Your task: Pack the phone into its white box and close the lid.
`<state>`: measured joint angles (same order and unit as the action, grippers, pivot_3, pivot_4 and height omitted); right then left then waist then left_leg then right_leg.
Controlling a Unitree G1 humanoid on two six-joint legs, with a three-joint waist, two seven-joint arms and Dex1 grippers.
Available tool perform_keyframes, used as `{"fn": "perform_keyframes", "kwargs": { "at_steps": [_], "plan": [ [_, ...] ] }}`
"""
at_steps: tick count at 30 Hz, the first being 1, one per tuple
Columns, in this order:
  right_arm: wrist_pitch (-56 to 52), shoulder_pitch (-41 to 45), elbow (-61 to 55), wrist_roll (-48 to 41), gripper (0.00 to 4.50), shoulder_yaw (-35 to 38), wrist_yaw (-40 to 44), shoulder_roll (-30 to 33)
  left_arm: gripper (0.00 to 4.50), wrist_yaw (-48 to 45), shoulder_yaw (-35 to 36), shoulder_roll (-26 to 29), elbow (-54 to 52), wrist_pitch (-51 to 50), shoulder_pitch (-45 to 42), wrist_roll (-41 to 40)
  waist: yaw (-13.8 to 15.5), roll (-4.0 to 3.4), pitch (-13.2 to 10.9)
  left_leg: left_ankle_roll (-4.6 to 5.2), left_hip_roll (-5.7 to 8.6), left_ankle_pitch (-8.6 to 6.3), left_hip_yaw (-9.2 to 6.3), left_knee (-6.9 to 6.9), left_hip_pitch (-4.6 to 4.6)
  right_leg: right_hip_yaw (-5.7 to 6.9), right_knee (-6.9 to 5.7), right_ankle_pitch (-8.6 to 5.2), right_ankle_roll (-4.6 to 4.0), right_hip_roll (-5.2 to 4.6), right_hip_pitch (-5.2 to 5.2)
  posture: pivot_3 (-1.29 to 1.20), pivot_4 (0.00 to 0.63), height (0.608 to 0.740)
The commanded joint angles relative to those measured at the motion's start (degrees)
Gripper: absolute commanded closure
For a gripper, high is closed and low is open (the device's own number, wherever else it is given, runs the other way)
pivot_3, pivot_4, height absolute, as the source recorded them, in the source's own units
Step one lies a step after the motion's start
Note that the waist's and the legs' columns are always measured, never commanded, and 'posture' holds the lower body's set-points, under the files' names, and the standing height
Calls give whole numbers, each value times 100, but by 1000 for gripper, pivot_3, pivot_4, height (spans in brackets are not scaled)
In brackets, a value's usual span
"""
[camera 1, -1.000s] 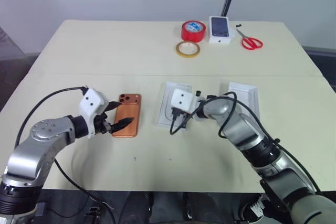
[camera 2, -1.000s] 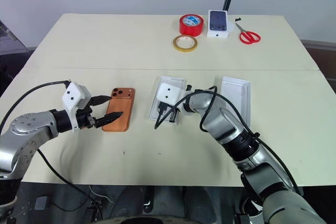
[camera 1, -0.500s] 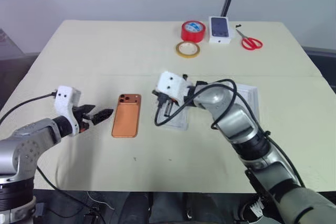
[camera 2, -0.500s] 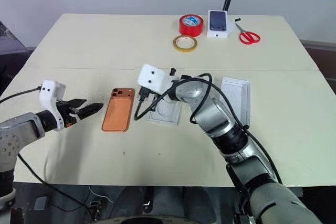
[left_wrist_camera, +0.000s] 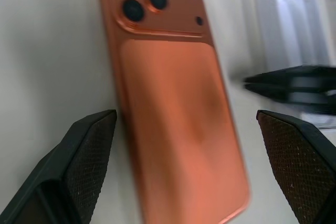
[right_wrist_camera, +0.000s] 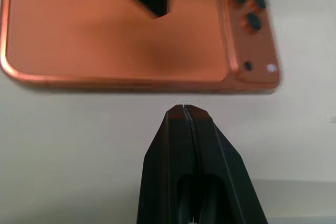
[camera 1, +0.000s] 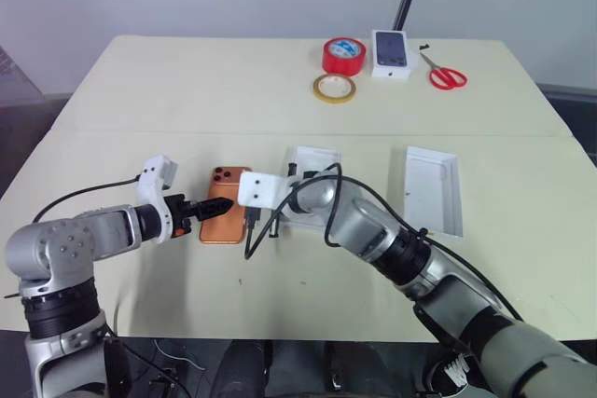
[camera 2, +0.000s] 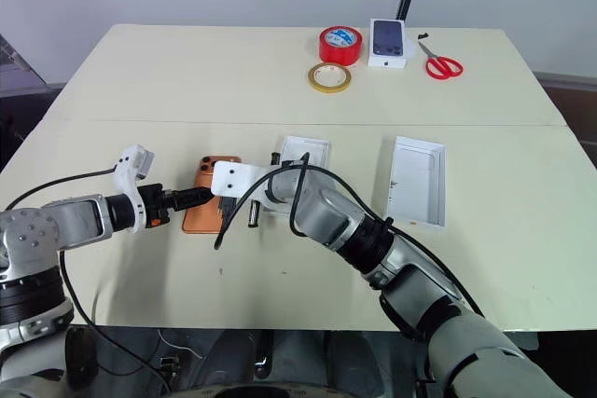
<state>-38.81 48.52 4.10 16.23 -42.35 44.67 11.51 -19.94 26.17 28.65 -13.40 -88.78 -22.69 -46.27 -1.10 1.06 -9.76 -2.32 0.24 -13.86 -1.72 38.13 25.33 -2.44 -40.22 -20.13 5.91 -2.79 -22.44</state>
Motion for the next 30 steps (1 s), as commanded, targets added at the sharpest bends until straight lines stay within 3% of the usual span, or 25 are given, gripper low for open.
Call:
{"fn": "perform_keyframes", "kwargs": {
  "at_steps": [1, 15, 30],
  "plan": [
    [221, 161, -59, 186, 4500, -140, 98, -51, 27, 36, -126, -205, -92, -357, 57, -82, 11, 0, 2, 0, 0, 0, 0, 0, 0, 0, 0, 0, 0, -1, 0, 0, 150, 709],
    [488, -25, 22, 390, 4500, -92, 209, -192, 27, 309, -195, -596, -273, -372, 21, -767, 30, 4, 19, -2, 2, 0, -1, 0, -5, 0, 2, 0, 0, -7, 8, 0, 150, 709],
    [404, -235, -90, 488, 4500, 0, 204, -142, 27, 899, 888, -565, 470, -372, -288, -869, -6, 5, 19, -4, 0, 1, -1, -3, -5, -1, 2, 0, 0, -3, 2, 0, 150, 709]
  ]
}}
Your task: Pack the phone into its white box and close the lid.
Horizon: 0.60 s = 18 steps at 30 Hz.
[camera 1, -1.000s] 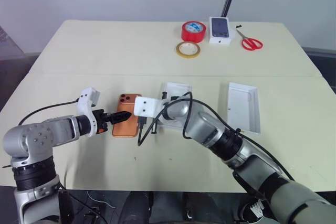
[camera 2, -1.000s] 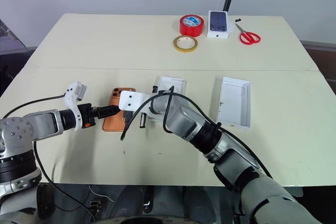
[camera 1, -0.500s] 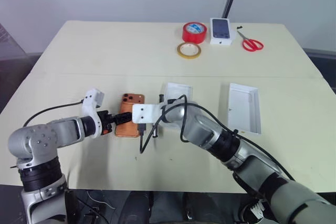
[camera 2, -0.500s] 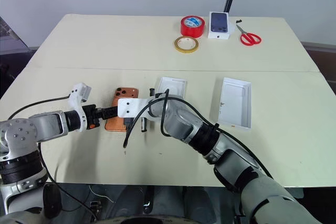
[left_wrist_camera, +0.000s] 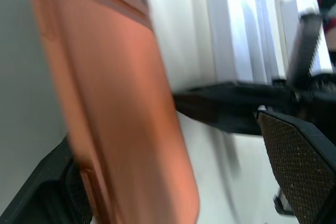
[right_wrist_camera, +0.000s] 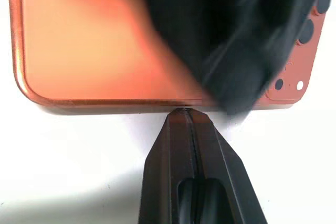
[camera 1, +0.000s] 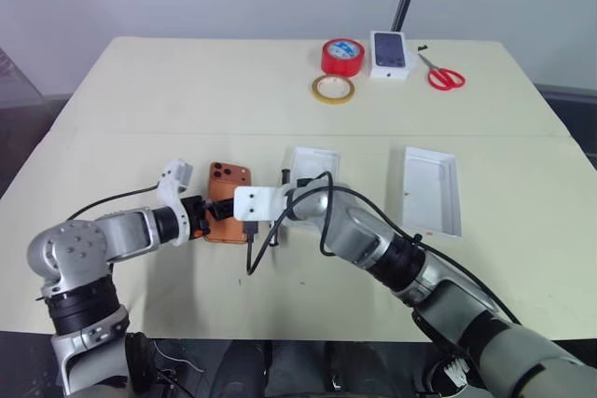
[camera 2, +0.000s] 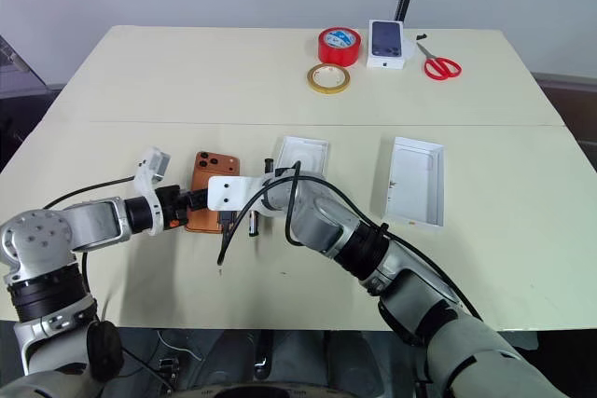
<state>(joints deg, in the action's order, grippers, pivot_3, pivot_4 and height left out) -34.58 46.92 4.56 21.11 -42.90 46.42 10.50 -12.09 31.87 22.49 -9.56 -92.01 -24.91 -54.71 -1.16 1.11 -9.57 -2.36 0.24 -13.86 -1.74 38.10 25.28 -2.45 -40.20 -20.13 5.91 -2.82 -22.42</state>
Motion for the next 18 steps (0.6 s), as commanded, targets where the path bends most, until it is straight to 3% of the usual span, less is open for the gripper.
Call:
{"fn": "perform_keyframes", "kwargs": {
  "at_steps": [1, 4, 7, 14, 18],
  "plan": [
    [-25, -82, -138, 7, 4500, 63, 29, -45, 27, 140, 346, 43, 112, -49, -65, -43, -1, 0, 0, 0, 0, 0, 0, 0, 0, 0, 0, 0, 0, 0, 0, 0, 150, 709],
    [-22, -97, -141, 29, 4500, 82, 28, -47, 27, 248, 421, -53, 166, -49, -46, -112, 0, 1, 0, -1, 0, 0, 0, 0, 0, 0, 0, 0, 0, -1, 0, 0, 150, 709],
    [-39, -118, -178, 43, 4500, 107, 34, -38, 878, 331, 464, -135, 161, -49, -3, -189, 2, 1, 0, -1, 0, 0, 0, 0, 0, 0, 0, 0, 0, -1, 0, 0, 150, 709],
    [-166, -111, -452, 67, 4500, 273, 62, 47, 4388, 536, 784, -309, 277, -49, -13, -412, 23, 6, 3, -2, 1, 1, 0, 0, 1, 0, 1, 0, 0, -3, 1, 0, 150, 709],
    [-361, -103, -946, -9, 4500, 539, 135, 231, 4454, 753, 1400, -451, 510, -49, -252, -896, 10, 7, 2, -3, 1, 1, -1, -3, 1, 1, 2, 0, 0, -3, -3, 0, 150, 709]
  ]
}}
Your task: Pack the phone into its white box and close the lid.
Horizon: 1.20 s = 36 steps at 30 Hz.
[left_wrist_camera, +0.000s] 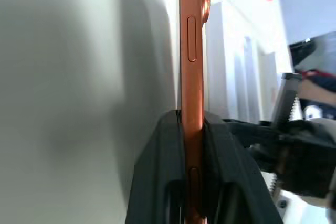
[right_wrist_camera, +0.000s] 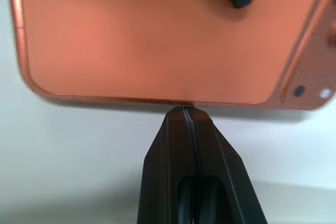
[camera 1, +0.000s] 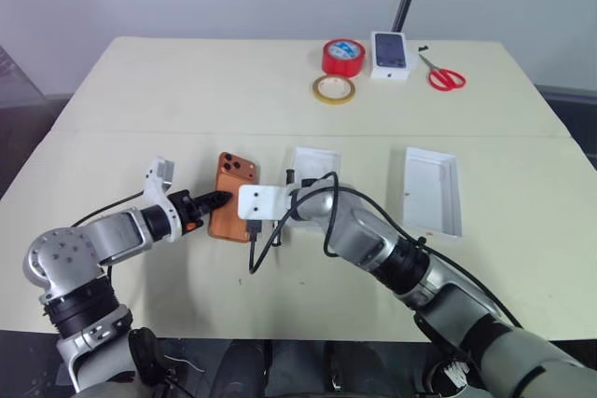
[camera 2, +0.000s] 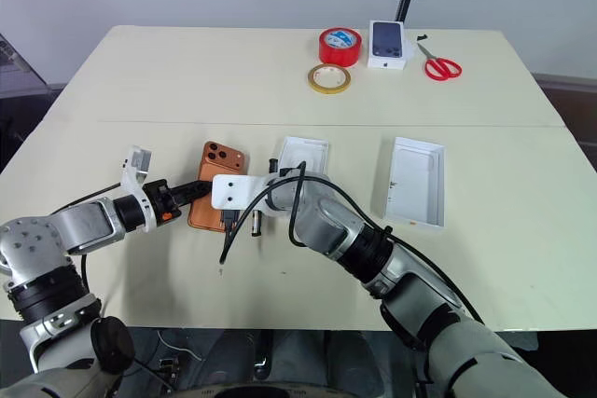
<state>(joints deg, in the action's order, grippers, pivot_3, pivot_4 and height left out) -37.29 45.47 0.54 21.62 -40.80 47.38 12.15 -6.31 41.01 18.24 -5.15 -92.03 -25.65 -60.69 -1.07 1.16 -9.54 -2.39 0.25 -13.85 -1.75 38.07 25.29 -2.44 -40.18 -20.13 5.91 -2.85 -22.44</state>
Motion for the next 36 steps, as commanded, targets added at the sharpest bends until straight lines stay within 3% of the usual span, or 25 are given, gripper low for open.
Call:
{"fn": "perform_keyframes", "kwargs": {
  "at_steps": [1, 5, 9, 13, 18, 27, 36],
  "plan": [
    [-134, 5, -702, -86, 4500, 395, 62, 122, 4454, 255, 605, -64, 97, -47, -246, -362, 1, 3, -1, 0, 0, 0, -1, 0, 3, 0, 0, 0, 0, 0, -3, 0, 150, 709],
    [-313, -279, -1512, -355, 4500, 917, 82, 306, 4454, 664, 843, -287, 164, -47, -552, -511, 34, 7, -3, 0, 0, 0, -2, 0, 7, 1, 1, 0, 0, -1, -4, 0, 150, 709],
    [-415, -690, -2319, -905, 4500, 1845, 157, 621, 4454, 996, 598, -678, -71, -47, -934, -643, 83, 13, -7, -1, 4, 0, -3, 1, 8, 4, 4, 0, 1, -6, 2, 0, 150, 709],
    [-1338, -1239, -2850, -1833, 4500, 3003, 704, 1344, 4454, 1346, 68, -1380, -60, -26, -1355, -509, 161, 17, -8, 5, 11, -4, -7, 4, 9, 10, 13, 1, 2, -12, 15, 0, 150, 709],
    [-1611, -1736, -2947, -2221, 4500, 3737, 556, 2026, 4454, 1396, -497, -1791, 307, 166, -1578, -204, 91, 16, -8, 24, 6, -14, -3, 2, 9, 2, 13, 1, 2, -3, 8, 0, 150, 709],
    [-1714, -2205, -3135, -2529, 4500, 4043, 102, 2617, 4454, 1126, -1099, -1834, 860, 574, -1628, 219, 37, 15, -8, 14, -3, -7, 4, -3, 7, -5, 11, 0, 1, 8, 5, 0, 150, 709],
    [-1651, -2241, -3117, -2745, 4500, 3933, -210, 2753, 4454, 992, -1405, -1966, 1007, 838, -1577, 446, 48, 15, -8, 0, 0, 1, 4, 1, 8, -5, 14, 0, 1, 7, 9, 0, 150, 709]
  ]
}}
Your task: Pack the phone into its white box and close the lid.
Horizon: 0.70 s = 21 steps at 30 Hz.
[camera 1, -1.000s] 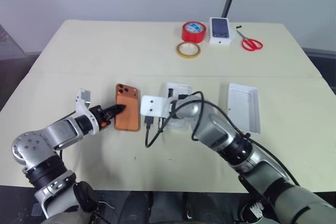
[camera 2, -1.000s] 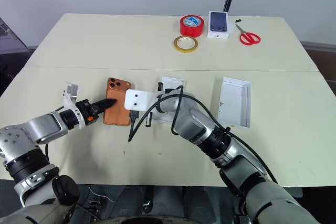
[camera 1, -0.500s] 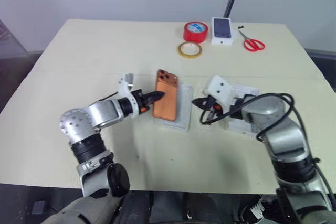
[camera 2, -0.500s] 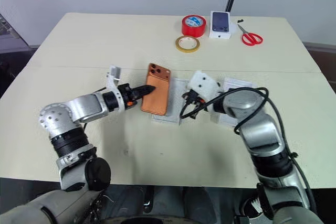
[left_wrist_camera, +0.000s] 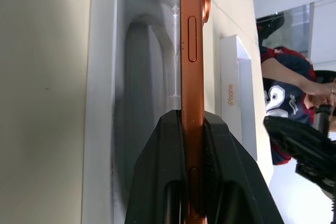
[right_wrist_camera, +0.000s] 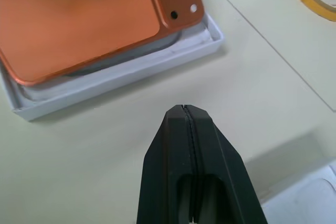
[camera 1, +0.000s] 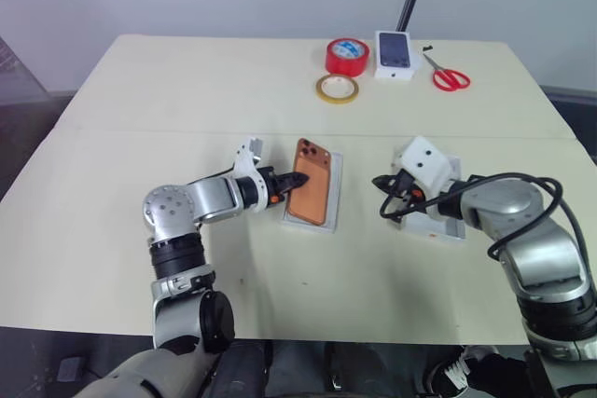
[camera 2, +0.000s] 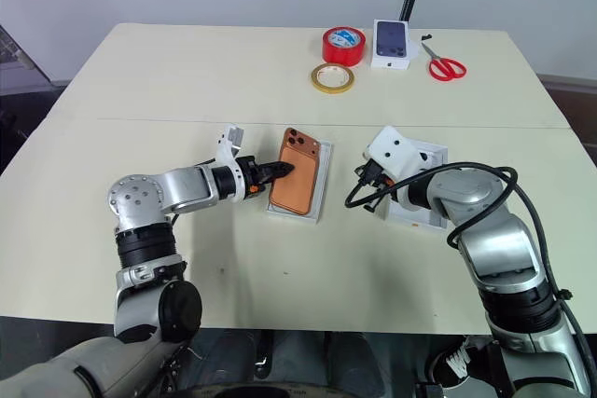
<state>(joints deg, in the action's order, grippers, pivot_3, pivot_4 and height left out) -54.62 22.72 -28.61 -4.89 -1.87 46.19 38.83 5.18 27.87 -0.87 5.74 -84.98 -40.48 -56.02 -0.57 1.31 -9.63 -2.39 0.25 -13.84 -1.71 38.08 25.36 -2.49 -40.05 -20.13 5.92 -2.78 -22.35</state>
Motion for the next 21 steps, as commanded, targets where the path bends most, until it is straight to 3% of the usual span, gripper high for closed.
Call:
{"fn": "perform_keyframes", "kwargs": {
  "at_steps": [1, 4, 8, 12, 17, 21],
  "plan": [
    [102, 37, -185, -106, 4500, 10, -114, 101, 4454, -168, -131, -77, -77, 143, -92, -8, -3, 0, 0, 0, 0, 0, 0, 0, 0, 0, 0, 0, 0, 0, 0, 0, 150, 709],
    [151, 76, -132, -144, 4500, -63, -168, 134, 4454, -186, -220, -102, -65, 168, -82, 54, -3, 0, 0, 0, 0, 0, 0, 0, 0, 0, 0, 0, 0, 0, 0, 0, 150, 709],
    [192, 144, -74, -190, 4500, -127, -221, 148, 2814, -172, -162, -52, -100, 159, -75, 37, -2, 0, 0, 0, 0, 0, 0, 0, 0, 0, 0, 0, 0, 0, 1, 0, 150, 709],
    [236, 176, -32, -199, 4500, -212, -240, 171, 853, -194, -26, 72, -377, -95, -125, -183, -5, 0, 0, 0, 0, 0, 0, 0, 0, 0, 0, 0, 0, 0, 1, 0, 150, 709],
    [311, 199, 26, -210, 4500, -308, -272, 189, 853, -284, 79, 533, -879, -637, -56, -330, -14, 0, 0, -1, -1, 1, -1, 0, -1, 0, -1, 0, 0, 2, -1, 0, 150, 709],
    [378, 261, 107, -202, 4500, -426, -326, 155, 853, -561, 51, 1320, -1339, -608, 87, -203, -33, -1, 0, -3, -4, 2, -1, -2, -1, 0, -2, 0, 0, 4, -2, 0, 150, 709]
  ]
}}
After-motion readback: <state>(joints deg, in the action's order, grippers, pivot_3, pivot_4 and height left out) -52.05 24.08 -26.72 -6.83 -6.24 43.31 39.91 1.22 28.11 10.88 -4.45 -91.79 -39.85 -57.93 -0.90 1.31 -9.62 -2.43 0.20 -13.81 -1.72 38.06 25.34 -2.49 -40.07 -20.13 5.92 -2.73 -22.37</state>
